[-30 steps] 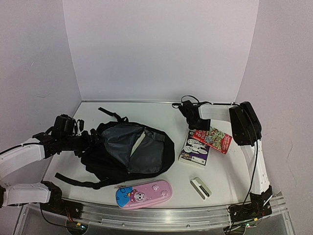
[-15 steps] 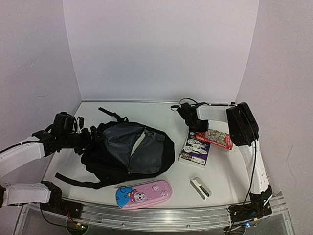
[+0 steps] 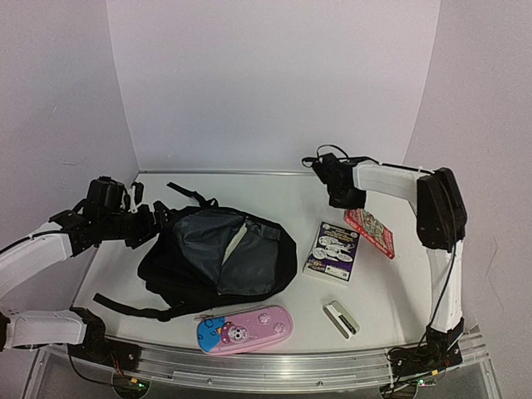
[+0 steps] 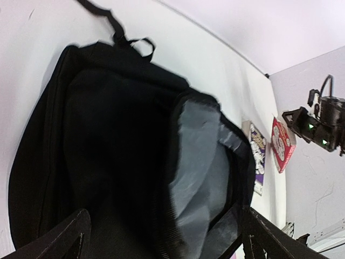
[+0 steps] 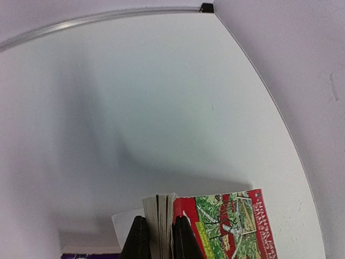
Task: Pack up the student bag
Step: Pick up the book from the center of the board.
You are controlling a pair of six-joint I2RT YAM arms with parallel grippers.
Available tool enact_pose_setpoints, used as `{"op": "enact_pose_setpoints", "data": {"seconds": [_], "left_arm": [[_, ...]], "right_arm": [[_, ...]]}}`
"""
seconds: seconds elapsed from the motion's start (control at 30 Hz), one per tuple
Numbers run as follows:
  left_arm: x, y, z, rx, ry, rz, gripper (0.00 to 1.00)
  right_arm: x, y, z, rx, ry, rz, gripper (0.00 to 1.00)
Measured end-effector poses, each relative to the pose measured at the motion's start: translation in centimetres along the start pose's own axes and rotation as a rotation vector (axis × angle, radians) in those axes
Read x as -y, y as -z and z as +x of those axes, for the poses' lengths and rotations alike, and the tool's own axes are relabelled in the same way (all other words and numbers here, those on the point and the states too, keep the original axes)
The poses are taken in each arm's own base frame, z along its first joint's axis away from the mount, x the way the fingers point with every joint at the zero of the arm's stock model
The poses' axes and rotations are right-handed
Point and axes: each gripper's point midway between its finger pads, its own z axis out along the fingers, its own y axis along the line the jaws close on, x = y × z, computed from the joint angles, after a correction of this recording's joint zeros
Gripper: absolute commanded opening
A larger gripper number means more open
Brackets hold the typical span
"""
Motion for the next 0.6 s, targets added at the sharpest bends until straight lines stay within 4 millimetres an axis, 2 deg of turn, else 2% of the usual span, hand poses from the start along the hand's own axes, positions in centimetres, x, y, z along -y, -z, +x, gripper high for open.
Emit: {"op": "enact_pose_setpoints", "data": {"seconds": [0.13, 0.33, 0.47, 0.6], "left_arm": [[2.2, 0.5, -2.0, 0.022, -0.042, 0.036, 0.96], [6.7, 1.3, -4.1, 0.048, -0.142, 0.178, 0.95], [10.1, 1.3, -3.8, 0.025, -0.260, 0.306, 0.94], [13.6, 0.4, -1.6, -0.034, -0.401, 0.425, 0.94]], "right_arm": [[0.7, 6.1, -3.0, 0.063, -0.066, -0.157, 0.00], [0.0, 14.9, -5.2, 0.116, -0.118, -0.477, 0.00], [-1.3, 19.5, -5.7, 0.106, -0.126, -0.718, 0.00], [-3.0, 22.7, -5.3, 0.057, -0.116, -0.922, 0.00]]}}
